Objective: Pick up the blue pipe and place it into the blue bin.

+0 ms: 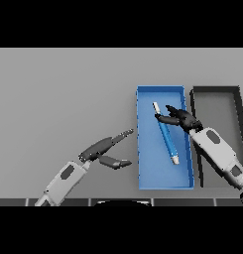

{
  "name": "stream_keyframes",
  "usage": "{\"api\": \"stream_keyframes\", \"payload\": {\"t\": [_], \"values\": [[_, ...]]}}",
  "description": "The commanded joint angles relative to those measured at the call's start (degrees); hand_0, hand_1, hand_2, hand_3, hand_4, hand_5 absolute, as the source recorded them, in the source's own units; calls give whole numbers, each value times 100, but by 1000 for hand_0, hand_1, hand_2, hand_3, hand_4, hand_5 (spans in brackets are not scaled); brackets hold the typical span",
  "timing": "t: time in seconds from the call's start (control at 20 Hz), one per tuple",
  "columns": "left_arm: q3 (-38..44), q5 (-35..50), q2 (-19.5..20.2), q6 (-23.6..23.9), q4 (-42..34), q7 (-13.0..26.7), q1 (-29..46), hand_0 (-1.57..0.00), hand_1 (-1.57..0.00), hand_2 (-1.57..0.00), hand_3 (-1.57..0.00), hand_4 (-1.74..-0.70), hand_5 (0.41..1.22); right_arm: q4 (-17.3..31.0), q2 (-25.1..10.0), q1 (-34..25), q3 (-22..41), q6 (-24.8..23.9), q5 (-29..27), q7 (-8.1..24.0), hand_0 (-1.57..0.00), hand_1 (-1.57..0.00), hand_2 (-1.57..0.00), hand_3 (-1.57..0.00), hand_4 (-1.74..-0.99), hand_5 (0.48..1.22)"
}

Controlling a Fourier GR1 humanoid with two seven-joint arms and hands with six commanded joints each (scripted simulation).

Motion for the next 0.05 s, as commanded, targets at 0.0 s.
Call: {"api": "stream_keyframes", "payload": {"t": [0.0], "values": [[11, 12, 54, -26, -17, -64, 44, 1, 1, 1, 1, -920, 468, -17, 8, 37, 4, -17, 5, -56, -9, -8, -7, -6, -1129, 677]]}}
